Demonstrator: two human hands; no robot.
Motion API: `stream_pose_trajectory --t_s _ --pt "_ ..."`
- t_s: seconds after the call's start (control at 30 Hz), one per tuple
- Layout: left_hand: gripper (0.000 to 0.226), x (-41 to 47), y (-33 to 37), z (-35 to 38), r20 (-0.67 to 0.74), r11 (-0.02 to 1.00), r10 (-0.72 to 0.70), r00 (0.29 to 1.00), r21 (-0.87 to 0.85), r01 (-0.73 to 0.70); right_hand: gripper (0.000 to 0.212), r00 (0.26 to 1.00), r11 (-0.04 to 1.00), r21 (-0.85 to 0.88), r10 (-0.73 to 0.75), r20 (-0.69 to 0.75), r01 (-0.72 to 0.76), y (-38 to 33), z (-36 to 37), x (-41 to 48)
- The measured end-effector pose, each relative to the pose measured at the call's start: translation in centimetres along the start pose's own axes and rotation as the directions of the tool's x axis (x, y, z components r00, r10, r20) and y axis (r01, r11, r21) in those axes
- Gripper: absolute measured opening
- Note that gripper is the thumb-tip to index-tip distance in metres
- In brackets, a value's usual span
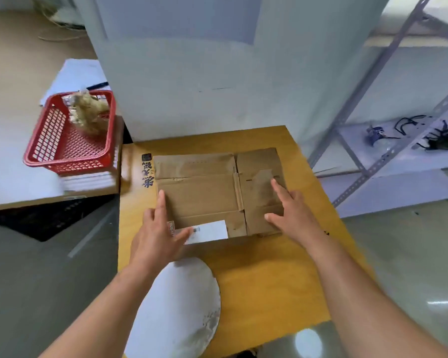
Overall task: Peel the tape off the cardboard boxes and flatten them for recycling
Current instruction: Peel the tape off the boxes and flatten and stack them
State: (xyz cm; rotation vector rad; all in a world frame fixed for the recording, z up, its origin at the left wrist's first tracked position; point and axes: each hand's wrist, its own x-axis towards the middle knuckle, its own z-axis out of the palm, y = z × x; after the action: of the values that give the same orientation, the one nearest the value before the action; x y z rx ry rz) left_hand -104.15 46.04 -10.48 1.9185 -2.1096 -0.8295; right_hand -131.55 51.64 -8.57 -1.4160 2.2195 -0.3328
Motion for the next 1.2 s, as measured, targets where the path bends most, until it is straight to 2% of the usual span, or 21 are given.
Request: stream_pose_trajectory --t_s 0.2,0.43,0.53,0.67,0.73,0.83,0.9,1.2 --pt "0.102 0.4 2.3 1.6 -0.038 0.990 -0.138 0.990 0.003 0.138 0.083 0.990 0.995 -0.014 -0.095 0.101 0.097 1.4 -1.2 4.4" --pt "0.099 1.4 1.9 3.4 0.066 0.972 -0.232 0.970 0.045 0.230 0.081 0.971 0.995 -0.060 -0.064 0.229 0.080 3.2 0.3 4.9" --pt "0.096 0.9 1.3 4.2 0.058 0.963 -0.251 0.966 0.114 0.243 0.079 0.958 0.985 -0.158 -0.023 0.286 0.071 4.0 1.2 4.7" --pt "0.091 0.5 1.1 5.3 -0.009 0.916 -0.299 0.954 0.279 0.290 0.079 0.974 0.915 -0.388 -0.024 0.226 0.112 2.7 1.1 5.3" --pt "0.084 0.6 1.5 5.4 -0.014 0.907 -0.271 0.963 0.333 0.259 0.080 0.972 0.898 -0.407 -0.082 0.220 0.168 1.5 1.5 5.3" --pt "0.066 0.7 2.1 6.1 0.051 0.927 -0.079 0.996 0.371 0.054 0.080 0.946 0.892 -0.375 -0.145 0.289 0.251 0.2 2.6 4.8" --pt "0.057 0.7 2.3 6.6 0.098 0.916 -0.004 0.995 0.401 -0.035 0.074 0.942 0.893 -0.372 -0.142 0.303 0.254 -0.1 2.9 4.7" --pt "0.057 0.6 2.3 6.5 0.116 0.927 -0.009 0.993 0.373 -0.035 0.066 0.942 0.866 -0.417 -0.155 0.297 0.274 -0.9 2.3 5.1"
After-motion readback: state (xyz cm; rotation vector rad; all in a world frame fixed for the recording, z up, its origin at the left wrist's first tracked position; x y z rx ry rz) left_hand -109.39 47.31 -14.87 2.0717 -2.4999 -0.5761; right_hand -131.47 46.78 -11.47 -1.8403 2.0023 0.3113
